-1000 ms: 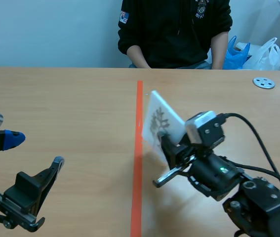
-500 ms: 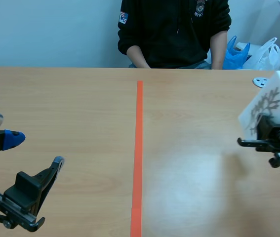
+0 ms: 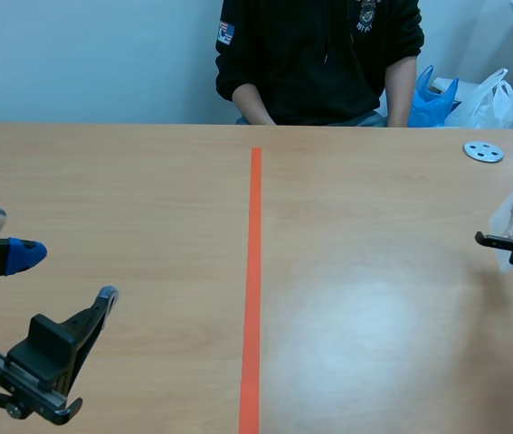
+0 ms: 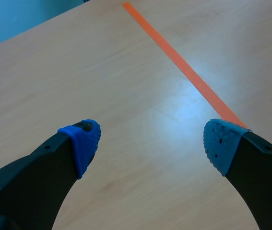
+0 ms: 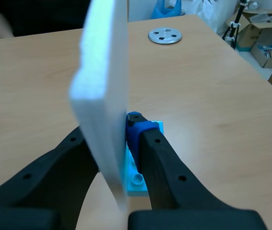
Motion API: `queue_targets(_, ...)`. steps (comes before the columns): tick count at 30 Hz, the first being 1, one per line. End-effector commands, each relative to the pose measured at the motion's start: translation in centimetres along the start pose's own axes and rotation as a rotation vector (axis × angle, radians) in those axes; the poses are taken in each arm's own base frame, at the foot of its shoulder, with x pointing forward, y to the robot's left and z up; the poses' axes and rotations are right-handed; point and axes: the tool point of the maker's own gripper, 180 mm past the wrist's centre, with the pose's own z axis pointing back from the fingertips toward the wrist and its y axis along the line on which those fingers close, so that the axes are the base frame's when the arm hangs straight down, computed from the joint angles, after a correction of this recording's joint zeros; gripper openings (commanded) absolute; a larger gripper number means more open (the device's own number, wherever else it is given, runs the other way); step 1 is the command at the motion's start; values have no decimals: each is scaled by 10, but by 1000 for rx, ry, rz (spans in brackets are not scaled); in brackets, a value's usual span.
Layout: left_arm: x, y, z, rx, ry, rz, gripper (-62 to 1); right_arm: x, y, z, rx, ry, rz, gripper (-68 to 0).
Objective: Sort the leaf by its shape. The table is split by an orange tape line. A compound leaf with several leaflets goes to the left side, a simple leaf with one blade goes to the right side. Return to the home posture when a red brick is placed on the table.
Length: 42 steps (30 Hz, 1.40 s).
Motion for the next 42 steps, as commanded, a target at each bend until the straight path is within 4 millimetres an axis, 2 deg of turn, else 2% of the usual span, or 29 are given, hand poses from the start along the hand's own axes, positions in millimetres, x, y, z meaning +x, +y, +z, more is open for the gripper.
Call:
queue_targets(1,12,-1,1,3,-40,2,-140,25,-7,-14,-4,-67,16,-624)
queue_targets(8,12,-1,1,3,-40,2,-140,22,-15,-43,-43,-51,3,-624)
queue_targets(14,12,-1,1,3,-41,2,-140,8,-10,-59,-45,-7,-9,-624)
queue_targets(19,13,-1,1,4,-47,2,-140,3,-5,-58,-27,12,20,-548)
queue_targets(24,13,-1,1,3,-47,2,-140,0,-8,-56,-29,20,33,-545)
queue_targets(26,13,-1,1,3,-47,2,-140,0,-10,-55,-32,20,37,-488)
queue_targets(29,13,-1,1,3,-47,2,-140,2,-14,-53,-34,4,47,-343)
queue_targets(33,13,-1,1,3,-47,2,-140,9,-22,-50,-37,-27,67,-300)
queue_targets(37,13,-1,1,3,-48,2,-140,27,-27,-43,-22,-95,105,-270)
queue_targets(42,13,-1,1,3,-48,2,-140,51,-17,-36,17,-160,141,-193)
